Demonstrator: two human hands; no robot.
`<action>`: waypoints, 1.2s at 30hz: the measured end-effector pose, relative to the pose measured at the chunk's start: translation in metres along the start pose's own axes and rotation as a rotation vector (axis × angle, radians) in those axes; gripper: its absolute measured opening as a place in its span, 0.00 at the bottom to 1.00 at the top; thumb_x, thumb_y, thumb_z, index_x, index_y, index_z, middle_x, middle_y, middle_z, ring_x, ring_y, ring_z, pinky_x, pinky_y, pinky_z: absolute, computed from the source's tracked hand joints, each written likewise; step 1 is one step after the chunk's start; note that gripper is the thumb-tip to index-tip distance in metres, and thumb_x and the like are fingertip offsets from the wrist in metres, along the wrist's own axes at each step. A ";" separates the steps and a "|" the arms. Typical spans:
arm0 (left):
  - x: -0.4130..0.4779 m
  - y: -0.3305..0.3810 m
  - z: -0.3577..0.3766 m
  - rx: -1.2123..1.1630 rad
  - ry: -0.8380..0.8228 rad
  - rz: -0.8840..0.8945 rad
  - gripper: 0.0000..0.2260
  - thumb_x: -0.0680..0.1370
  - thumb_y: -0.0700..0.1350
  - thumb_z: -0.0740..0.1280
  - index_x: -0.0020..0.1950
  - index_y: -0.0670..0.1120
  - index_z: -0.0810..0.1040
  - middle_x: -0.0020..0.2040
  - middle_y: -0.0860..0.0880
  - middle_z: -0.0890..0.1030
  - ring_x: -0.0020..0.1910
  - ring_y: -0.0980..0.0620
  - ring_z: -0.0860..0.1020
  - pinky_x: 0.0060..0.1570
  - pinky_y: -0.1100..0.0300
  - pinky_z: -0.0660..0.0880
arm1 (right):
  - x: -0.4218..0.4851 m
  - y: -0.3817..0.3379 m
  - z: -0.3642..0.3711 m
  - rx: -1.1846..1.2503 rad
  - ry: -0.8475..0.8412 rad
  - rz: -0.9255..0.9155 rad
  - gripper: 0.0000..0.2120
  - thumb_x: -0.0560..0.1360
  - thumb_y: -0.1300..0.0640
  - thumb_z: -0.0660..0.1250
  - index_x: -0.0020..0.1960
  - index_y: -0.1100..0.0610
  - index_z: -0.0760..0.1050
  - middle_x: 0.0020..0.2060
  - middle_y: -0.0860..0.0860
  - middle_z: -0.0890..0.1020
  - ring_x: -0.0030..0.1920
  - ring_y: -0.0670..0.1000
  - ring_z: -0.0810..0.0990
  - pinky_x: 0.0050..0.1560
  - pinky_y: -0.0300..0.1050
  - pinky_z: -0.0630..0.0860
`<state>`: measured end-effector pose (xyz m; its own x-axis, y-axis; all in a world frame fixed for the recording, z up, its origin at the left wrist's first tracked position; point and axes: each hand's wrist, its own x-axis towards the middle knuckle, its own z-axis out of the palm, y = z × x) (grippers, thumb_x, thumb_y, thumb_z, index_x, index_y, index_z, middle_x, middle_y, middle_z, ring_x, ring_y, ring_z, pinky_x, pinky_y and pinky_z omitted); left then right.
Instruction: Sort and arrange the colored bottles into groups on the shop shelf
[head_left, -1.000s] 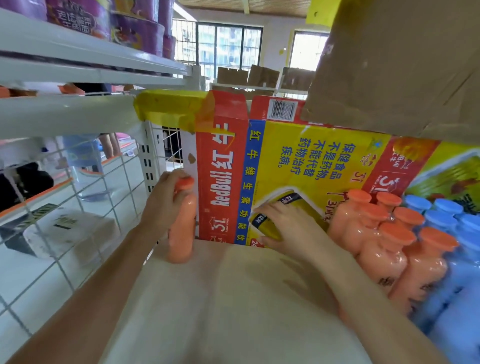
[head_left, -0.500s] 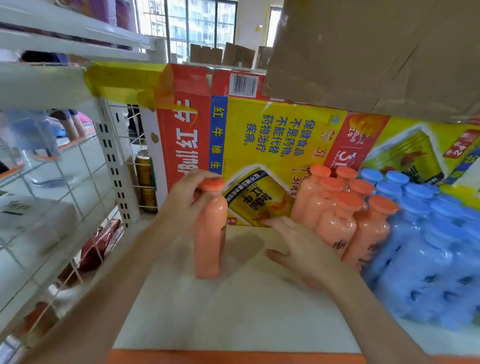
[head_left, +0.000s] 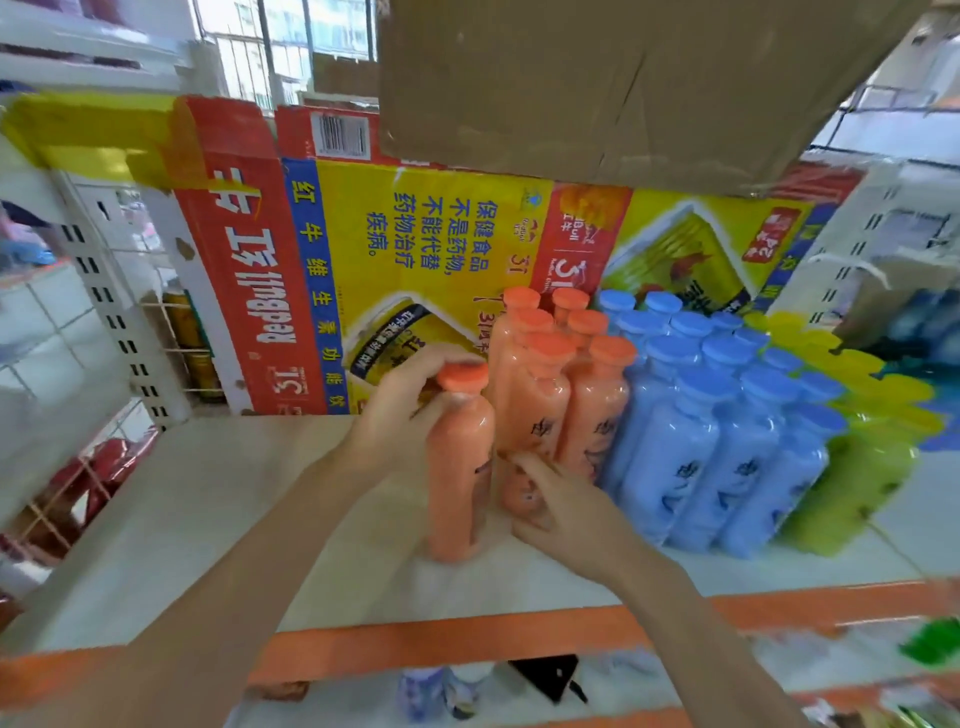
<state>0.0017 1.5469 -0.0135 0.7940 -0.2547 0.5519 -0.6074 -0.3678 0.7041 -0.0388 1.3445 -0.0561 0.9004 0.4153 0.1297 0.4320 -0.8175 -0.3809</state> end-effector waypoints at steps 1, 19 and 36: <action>0.001 0.003 0.007 -0.008 -0.008 -0.003 0.15 0.71 0.42 0.63 0.55 0.57 0.72 0.56 0.59 0.75 0.57 0.63 0.73 0.58 0.69 0.69 | -0.004 0.003 0.000 0.022 0.002 0.006 0.29 0.73 0.51 0.64 0.71 0.45 0.57 0.66 0.45 0.69 0.62 0.52 0.72 0.56 0.50 0.73; -0.002 0.040 0.054 0.203 0.269 -0.092 0.14 0.69 0.44 0.73 0.53 0.49 0.79 0.49 0.60 0.74 0.48 0.65 0.75 0.48 0.68 0.74 | 0.008 0.015 0.034 0.492 0.128 0.156 0.43 0.62 0.45 0.77 0.70 0.54 0.59 0.59 0.51 0.78 0.58 0.53 0.76 0.55 0.47 0.73; 0.017 0.063 0.036 0.094 -0.184 -0.124 0.17 0.69 0.42 0.72 0.52 0.60 0.75 0.53 0.63 0.75 0.55 0.62 0.75 0.54 0.67 0.73 | 0.004 0.051 0.023 0.897 -0.104 -0.006 0.27 0.72 0.71 0.66 0.62 0.49 0.62 0.53 0.46 0.77 0.50 0.38 0.79 0.50 0.32 0.75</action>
<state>-0.0222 1.4869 0.0244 0.8588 -0.3576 0.3669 -0.5066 -0.4860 0.7121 -0.0144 1.3138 -0.0964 0.8700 0.4884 0.0675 0.1948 -0.2147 -0.9571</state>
